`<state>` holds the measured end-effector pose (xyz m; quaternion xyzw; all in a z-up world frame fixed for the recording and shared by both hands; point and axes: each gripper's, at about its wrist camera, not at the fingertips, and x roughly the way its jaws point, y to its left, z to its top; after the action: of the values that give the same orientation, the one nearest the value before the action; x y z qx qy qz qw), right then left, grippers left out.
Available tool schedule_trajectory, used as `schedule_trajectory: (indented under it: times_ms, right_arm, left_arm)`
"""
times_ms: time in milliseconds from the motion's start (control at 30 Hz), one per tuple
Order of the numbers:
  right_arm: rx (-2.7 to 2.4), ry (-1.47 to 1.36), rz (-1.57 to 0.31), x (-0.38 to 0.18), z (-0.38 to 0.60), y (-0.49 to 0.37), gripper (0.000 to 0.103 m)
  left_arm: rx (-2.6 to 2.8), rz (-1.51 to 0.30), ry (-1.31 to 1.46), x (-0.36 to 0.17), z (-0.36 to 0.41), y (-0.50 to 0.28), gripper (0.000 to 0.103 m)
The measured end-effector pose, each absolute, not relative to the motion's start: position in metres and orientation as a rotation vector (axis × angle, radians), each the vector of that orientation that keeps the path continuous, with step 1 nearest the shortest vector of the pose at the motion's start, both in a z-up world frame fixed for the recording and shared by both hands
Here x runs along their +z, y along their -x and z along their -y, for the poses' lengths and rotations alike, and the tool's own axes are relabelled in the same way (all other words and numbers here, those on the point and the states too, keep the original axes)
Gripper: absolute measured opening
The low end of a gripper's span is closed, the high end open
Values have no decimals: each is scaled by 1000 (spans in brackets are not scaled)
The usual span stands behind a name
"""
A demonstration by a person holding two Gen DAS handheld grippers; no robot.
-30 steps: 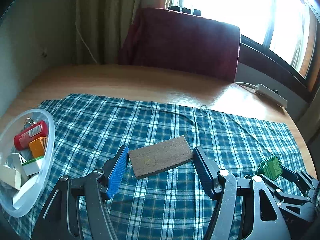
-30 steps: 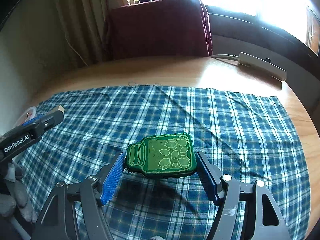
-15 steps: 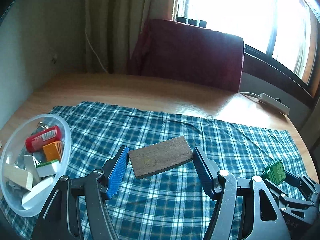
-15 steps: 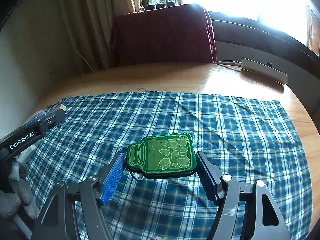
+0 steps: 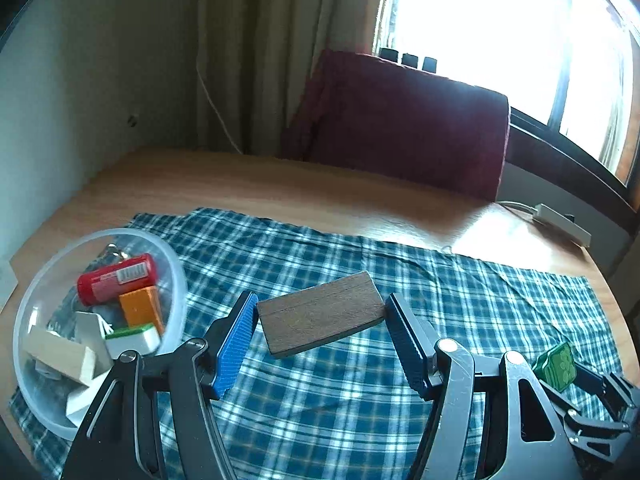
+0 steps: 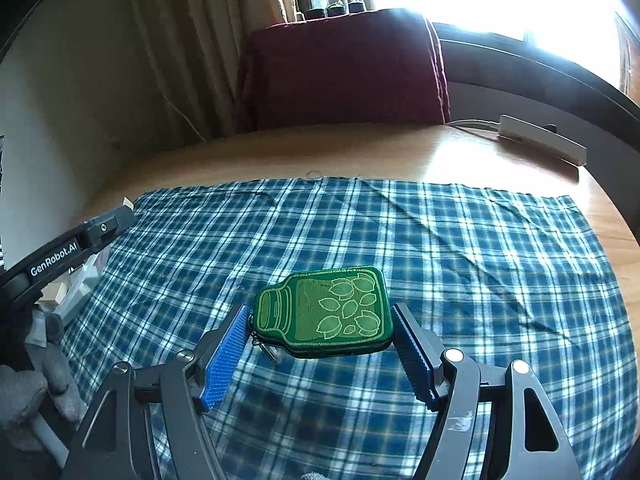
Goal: Organize rigid objects
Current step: 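Carry the wooden block into the bowl and open the left tool while the right carries the case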
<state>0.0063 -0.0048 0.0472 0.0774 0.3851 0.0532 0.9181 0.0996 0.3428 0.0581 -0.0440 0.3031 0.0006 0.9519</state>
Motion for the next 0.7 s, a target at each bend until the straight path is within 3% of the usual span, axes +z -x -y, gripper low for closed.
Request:
schedule_trajectory:
  times_ms: [700]
  right_arm:
    - [161,-161,-835,32,-148,-32,74]
  left_arm:
    - [212,-553,191,59,-476,-68,66]
